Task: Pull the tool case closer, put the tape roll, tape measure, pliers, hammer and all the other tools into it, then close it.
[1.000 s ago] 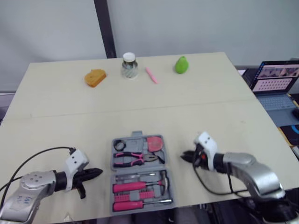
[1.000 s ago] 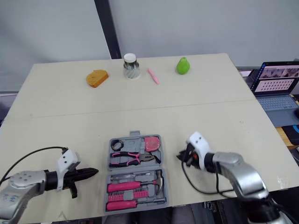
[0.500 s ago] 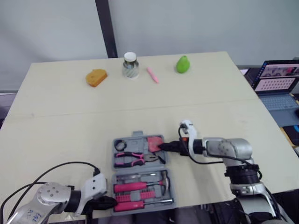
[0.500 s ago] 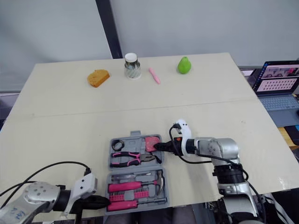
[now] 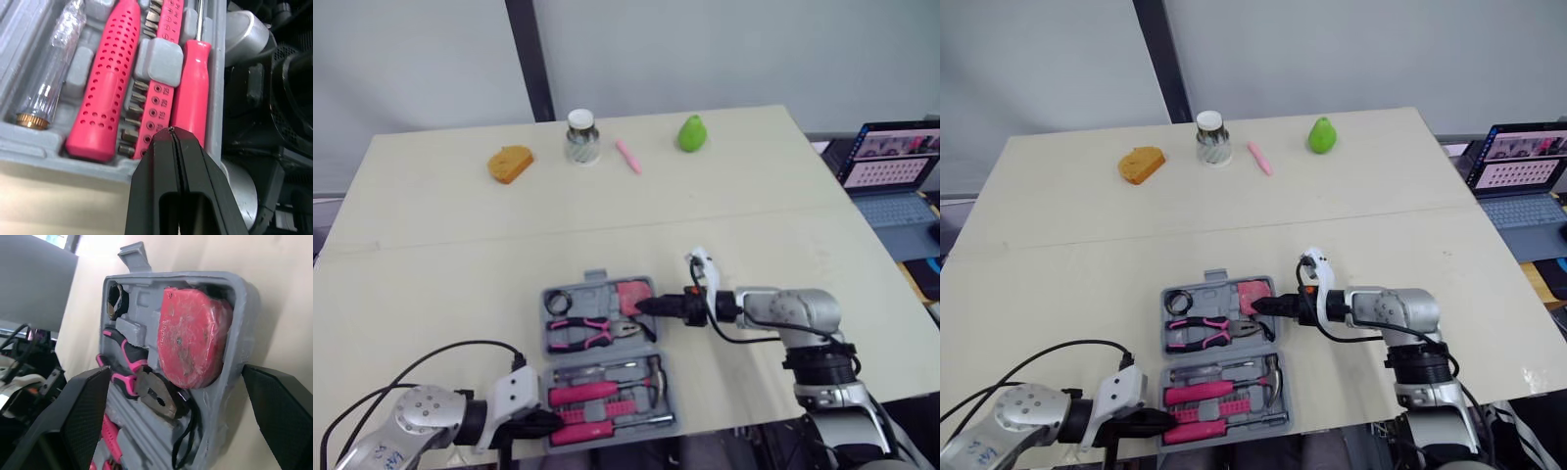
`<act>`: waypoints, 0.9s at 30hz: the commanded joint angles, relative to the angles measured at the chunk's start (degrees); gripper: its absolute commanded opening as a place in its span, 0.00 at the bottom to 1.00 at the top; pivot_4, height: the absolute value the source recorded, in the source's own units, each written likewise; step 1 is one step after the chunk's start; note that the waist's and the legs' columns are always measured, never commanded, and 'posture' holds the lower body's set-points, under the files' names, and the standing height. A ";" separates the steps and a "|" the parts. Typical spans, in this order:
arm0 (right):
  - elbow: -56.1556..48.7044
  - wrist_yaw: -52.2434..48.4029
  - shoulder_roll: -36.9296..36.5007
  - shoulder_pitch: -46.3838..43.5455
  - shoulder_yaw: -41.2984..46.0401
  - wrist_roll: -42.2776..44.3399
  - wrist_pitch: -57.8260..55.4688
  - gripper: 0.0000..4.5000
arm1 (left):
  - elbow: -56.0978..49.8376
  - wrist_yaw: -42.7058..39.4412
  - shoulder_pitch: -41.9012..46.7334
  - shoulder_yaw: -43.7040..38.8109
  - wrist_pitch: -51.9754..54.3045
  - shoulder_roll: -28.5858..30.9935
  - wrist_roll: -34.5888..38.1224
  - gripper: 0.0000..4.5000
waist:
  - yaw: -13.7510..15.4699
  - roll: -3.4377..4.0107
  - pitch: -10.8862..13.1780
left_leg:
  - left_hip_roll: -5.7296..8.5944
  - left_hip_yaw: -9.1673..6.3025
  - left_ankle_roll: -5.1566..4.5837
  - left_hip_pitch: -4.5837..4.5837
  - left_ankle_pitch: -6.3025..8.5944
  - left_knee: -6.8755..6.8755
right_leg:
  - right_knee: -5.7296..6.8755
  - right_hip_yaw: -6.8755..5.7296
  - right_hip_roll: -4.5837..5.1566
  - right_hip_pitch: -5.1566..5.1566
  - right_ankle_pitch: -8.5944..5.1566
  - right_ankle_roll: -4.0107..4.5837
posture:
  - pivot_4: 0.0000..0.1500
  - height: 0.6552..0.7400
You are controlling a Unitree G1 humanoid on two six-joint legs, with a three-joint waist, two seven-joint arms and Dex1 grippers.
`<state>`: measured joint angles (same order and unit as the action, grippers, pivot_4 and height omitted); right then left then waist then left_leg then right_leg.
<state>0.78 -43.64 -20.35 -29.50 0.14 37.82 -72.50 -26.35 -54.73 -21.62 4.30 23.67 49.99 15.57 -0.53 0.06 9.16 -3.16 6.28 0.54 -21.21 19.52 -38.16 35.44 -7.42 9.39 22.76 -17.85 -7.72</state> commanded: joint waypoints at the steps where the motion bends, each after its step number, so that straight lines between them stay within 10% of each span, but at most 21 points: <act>1: -5.46 -4.89 -1.65 -1.77 -1.39 4.06 0.40 0.99 | 3.18 2.73 -0.40 -1.21 1.23 -1.15 -0.99 0.00 | 0.03 0.08 0.05 | 0.00 0.00 0.00 -0.01 0.00 0.00 | 0.00 0.00 0.00 0.00 0.00 0.00 | 1.00 1.00; 27: -17.04 -16.89 -12.35 -2.39 -7.14 9.92 3.71 0.99 | -0.70 -0.09 -6.50 -24.31 10.19 -0.16 11.89 0.00 | 0.35 -0.07 0.17 | -0.04 0.01 -0.02 -0.08 0.03 -0.07 | -0.02 0.01 -0.01 0.06 0.00 0.00 | 1.00 1.00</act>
<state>-13.12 -58.38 -31.94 -31.62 -6.70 45.22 -68.89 -26.90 -53.92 -28.24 -18.45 33.51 49.41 26.42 -0.18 0.00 9.33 -3.20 6.28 0.52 -21.28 19.55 -38.23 35.41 -7.42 9.38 22.82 -17.85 -7.72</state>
